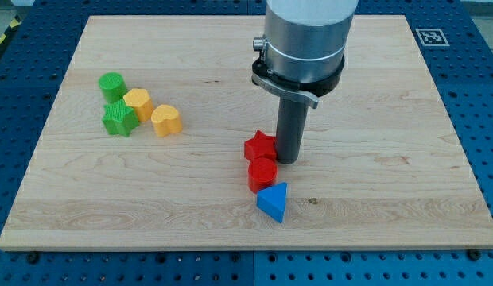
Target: Move blue cube slightly down
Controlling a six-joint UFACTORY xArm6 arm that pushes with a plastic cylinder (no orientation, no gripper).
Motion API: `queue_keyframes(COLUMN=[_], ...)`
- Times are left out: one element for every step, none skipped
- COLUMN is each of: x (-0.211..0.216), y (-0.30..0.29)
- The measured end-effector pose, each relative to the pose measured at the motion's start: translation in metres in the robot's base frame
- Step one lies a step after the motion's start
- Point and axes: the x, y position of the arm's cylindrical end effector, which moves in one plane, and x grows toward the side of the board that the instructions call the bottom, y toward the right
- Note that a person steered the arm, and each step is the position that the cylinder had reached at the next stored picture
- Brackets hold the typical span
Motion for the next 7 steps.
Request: queue_keyframes(x=[-0.044,-0.1,-0.167,-0.227,-0.236,-0.229,-0.228], y=[0.0,0.0,0.0,0.026,0.089,0.11,0.101])
